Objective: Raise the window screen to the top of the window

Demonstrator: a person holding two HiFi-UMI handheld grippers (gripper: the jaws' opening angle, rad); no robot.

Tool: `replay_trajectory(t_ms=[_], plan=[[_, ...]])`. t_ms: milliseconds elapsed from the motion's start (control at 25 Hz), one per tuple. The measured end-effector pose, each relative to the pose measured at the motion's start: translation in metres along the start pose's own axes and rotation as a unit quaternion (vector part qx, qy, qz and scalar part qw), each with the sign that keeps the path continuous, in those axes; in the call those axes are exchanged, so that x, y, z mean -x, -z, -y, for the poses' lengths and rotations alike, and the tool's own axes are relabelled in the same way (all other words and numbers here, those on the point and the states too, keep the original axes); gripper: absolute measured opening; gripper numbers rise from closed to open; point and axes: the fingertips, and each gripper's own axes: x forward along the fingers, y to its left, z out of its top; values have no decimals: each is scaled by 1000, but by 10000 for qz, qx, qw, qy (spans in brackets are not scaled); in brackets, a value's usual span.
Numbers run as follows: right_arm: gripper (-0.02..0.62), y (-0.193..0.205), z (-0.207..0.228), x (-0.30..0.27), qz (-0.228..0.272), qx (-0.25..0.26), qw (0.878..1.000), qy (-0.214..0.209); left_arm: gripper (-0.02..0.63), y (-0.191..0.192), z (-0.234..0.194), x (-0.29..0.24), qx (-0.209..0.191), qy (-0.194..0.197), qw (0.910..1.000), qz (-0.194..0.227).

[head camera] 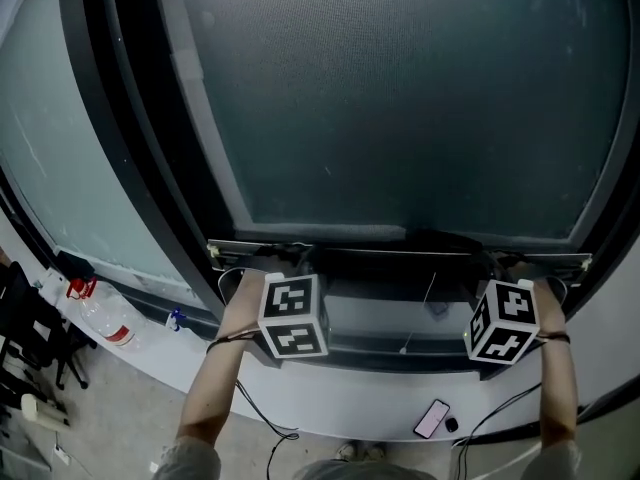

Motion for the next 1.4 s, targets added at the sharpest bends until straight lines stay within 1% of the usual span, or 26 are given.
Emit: replay_trajectory(t_ms=[160, 440, 640, 760, 880, 1040, 1120, 1240, 1400], plan=[[20, -3, 15, 10, -44, 69, 9997, 227, 21, -3, -16, 10, 2, -174, 9998, 10], [20, -15, 78, 54, 40, 68, 9952, 976, 21, -15, -79, 55, -139, -887, 9960, -27], [20, -22, 121, 91, -173, 282, 9908, 1315, 21, -27, -123, 90, -129, -1280, 9915, 211], [20, -28, 145, 109, -200, 359, 9874, 1525, 21, -31, -147, 111, -199, -1597, 9867, 227], [20, -33, 172, 130, -208, 376, 9838, 1743, 21, -38, -174, 132, -333, -1855, 9820, 157], [20, -44, 221, 169, -150, 398, 9736, 2241, 21, -46, -223, 169, -430, -2262, 9731, 60], [20, -50, 251, 192, -182, 424, 9685, 2445, 21, -53, -253, 191, -499, -2387, 9698, -22], [20, -58, 288, 221, -246, 481, 9644, 2589, 21, -61, -289, 220, -599, -2497, 9661, -255], [20, -68, 326, 255, -302, 590, 9560, 2857, 21, -72, -328, 253, -675, -2781, 9572, -431]])
